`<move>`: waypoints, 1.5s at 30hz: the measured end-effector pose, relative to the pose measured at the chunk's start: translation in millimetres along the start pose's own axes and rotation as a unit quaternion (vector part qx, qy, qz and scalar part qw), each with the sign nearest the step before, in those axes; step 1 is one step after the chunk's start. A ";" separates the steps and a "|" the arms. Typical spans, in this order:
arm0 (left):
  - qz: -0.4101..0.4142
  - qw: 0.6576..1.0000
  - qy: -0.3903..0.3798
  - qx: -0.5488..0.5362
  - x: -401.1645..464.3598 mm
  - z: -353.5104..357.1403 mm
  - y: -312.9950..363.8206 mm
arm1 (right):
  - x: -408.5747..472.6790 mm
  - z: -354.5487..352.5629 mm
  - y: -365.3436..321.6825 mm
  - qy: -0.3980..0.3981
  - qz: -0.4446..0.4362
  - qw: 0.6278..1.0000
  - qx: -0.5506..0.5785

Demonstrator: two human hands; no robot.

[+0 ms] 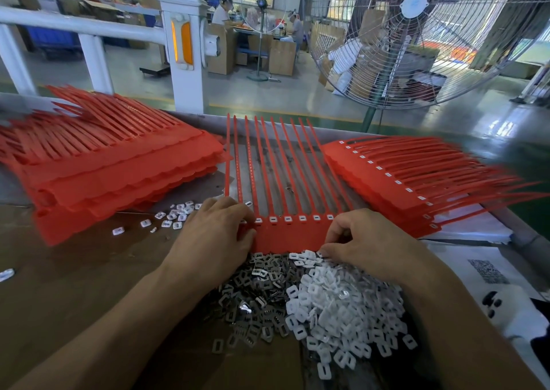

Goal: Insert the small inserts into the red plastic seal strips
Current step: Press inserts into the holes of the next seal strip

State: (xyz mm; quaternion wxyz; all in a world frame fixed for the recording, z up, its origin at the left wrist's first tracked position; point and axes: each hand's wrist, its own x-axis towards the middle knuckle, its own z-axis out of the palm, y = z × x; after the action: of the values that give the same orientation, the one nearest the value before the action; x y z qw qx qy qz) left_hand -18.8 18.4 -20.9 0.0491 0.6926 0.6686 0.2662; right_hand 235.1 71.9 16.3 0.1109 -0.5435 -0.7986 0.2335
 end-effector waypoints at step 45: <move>-0.004 1.000 -0.007 0.003 -0.8 -0.5 -0.2 | 35.5 12.3 50.1 0.303 0.076 0.949 0.052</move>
State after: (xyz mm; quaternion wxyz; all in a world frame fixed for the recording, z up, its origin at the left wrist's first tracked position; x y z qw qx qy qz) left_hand -19.1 17.5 -20.7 0.0532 0.6916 0.6720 0.2594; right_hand 257.1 116.5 -21.8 0.3575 -0.6410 -0.6706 0.1072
